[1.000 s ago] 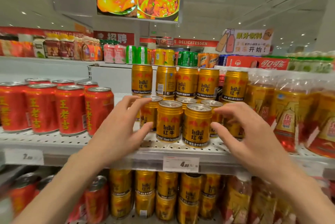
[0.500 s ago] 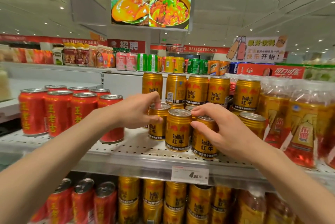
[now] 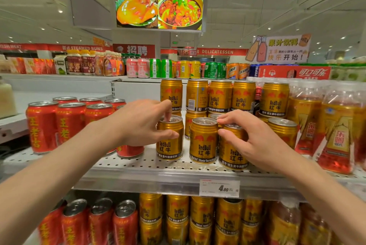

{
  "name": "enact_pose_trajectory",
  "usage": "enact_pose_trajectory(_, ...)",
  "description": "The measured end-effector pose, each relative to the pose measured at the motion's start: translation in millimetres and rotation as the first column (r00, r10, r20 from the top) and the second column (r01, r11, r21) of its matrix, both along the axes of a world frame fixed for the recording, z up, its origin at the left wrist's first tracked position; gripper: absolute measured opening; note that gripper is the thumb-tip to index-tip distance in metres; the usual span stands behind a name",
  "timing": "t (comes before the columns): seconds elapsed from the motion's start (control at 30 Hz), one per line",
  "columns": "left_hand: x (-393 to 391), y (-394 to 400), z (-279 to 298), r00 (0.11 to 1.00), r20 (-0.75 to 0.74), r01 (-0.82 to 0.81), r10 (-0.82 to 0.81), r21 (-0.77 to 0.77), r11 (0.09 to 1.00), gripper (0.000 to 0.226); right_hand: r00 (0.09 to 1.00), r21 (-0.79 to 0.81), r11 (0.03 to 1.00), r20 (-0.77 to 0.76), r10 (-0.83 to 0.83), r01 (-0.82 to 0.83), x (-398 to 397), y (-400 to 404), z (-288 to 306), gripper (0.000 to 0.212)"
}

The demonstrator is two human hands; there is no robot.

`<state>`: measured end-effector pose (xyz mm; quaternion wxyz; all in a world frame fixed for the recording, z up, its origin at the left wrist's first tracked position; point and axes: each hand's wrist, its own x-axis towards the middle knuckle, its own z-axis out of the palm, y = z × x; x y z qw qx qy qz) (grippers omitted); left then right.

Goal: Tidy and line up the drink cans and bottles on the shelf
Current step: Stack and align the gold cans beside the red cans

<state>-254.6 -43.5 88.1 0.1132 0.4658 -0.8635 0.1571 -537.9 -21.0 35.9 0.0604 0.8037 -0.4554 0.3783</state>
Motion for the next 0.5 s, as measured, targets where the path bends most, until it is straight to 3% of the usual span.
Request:
enact_pose_trajectory(0.3,7.2,0.7,-3.9,1.000,-0.003,-0.022,0.022,-0.048,0.999,0.067,0.999,0.012,0.999,0.011,-0.040,0.040,3.2,2.4,0.1,0.028)
enact_pose_trajectory(0.5,30.5,-0.1,-12.1,0.994,-0.045,-0.099,0.096,-0.068,0.993,0.093,0.997,0.054,0.996,-0.021,-0.072,0.073,5.0,6.4,6.9,0.029)
